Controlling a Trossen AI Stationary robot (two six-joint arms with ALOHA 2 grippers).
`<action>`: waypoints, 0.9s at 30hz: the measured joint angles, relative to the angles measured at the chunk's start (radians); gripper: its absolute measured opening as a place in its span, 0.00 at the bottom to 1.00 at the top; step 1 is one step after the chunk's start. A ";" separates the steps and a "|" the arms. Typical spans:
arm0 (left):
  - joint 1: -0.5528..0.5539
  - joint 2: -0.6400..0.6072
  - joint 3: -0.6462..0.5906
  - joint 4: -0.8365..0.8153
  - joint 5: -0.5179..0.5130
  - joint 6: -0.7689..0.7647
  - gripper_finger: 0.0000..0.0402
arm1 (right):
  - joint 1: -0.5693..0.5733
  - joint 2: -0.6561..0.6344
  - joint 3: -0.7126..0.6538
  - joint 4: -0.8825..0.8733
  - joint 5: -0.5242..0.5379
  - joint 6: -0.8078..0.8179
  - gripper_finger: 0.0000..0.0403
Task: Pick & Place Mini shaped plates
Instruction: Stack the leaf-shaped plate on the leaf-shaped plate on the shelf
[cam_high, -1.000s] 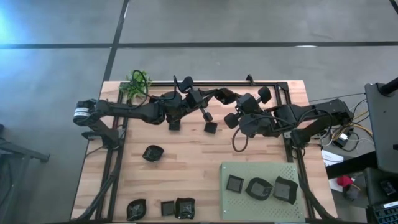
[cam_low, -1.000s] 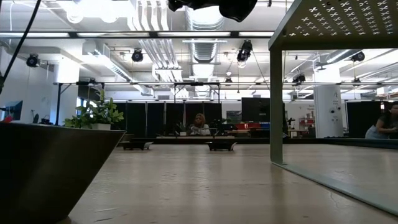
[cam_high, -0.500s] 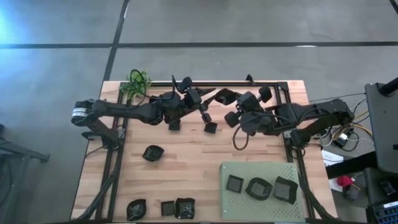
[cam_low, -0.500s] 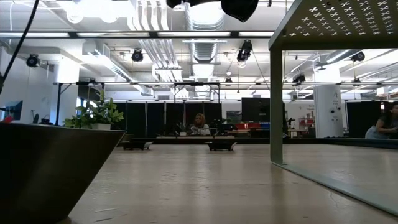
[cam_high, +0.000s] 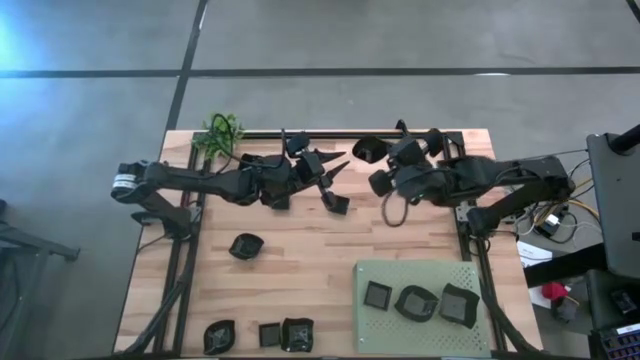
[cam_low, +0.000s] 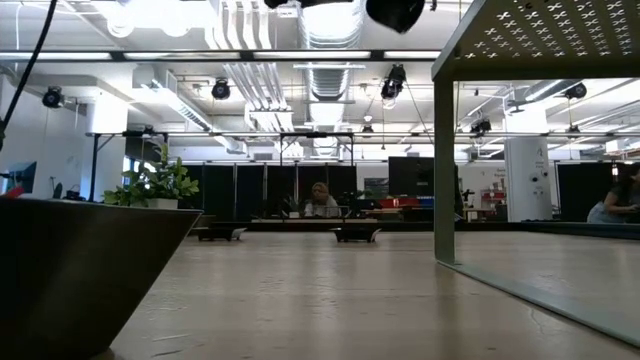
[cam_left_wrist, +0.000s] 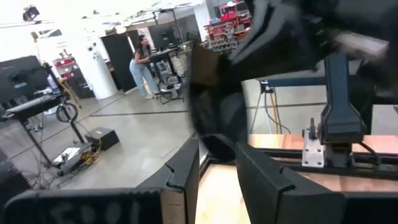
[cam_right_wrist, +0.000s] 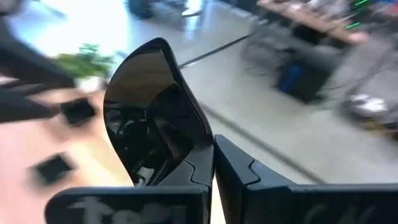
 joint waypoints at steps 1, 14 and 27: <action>0.000 -0.010 0.000 -0.016 -0.003 -0.009 0.25 | 0.000 -0.015 0.005 -0.002 -0.041 0.000 0.02; 0.002 -0.131 0.000 -0.167 -0.009 -0.063 0.25 | -0.003 -0.120 0.043 -0.281 -0.860 -0.008 0.02; 0.007 -0.139 -0.001 -0.231 -0.088 -0.112 0.25 | 0.039 -0.057 0.029 -0.325 -1.485 -0.006 0.02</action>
